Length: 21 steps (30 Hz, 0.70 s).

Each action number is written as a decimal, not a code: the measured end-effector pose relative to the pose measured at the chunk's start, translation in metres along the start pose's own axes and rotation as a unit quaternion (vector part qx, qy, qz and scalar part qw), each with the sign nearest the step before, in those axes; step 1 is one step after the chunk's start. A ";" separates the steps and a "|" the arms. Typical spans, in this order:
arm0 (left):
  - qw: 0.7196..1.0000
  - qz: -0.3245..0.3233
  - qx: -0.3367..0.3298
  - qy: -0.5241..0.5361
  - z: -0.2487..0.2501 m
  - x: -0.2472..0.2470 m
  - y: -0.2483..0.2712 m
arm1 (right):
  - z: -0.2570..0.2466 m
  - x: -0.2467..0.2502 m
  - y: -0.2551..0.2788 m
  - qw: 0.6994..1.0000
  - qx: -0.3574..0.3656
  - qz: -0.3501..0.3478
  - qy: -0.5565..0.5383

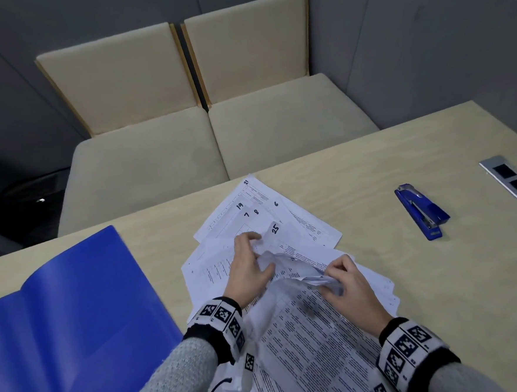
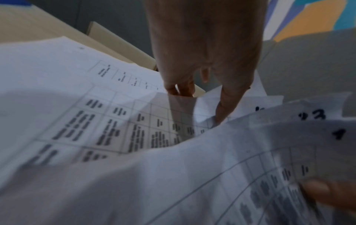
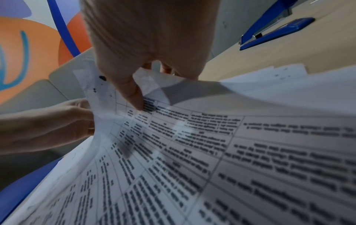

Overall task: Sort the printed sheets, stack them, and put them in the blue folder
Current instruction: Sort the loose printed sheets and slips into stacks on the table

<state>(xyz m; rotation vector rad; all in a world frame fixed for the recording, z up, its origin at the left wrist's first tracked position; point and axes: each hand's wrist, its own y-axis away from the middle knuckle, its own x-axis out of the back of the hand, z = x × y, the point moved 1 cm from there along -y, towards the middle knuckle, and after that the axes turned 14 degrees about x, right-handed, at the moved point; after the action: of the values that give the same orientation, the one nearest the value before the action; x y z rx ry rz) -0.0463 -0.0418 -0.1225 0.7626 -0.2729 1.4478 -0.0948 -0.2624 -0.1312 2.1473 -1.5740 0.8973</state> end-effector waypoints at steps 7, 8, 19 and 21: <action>0.999 -0.033 0.029 0.008 0.002 -0.005 -0.009 | 0.006 -0.001 0.000 1.000 0.001 -0.009 0.003; 0.999 -0.027 0.010 -0.019 0.001 -0.005 -0.008 | 0.007 -0.001 0.001 1.000 0.000 -0.010 0.007; 0.992 -0.120 -0.035 -0.028 -0.004 0.001 -0.010 | 0.007 -0.006 -0.005 0.997 0.009 -0.053 0.051; 0.988 -0.154 -0.009 -0.021 -0.003 0.007 -0.013 | 0.008 -0.008 -0.003 0.997 0.019 -0.030 0.067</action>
<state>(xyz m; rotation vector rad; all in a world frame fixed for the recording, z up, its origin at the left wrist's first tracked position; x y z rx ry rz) -0.0341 -0.0336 -0.1249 0.7851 -0.1904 1.1381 -0.0909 -0.2603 -0.1420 2.1006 -1.4319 1.0358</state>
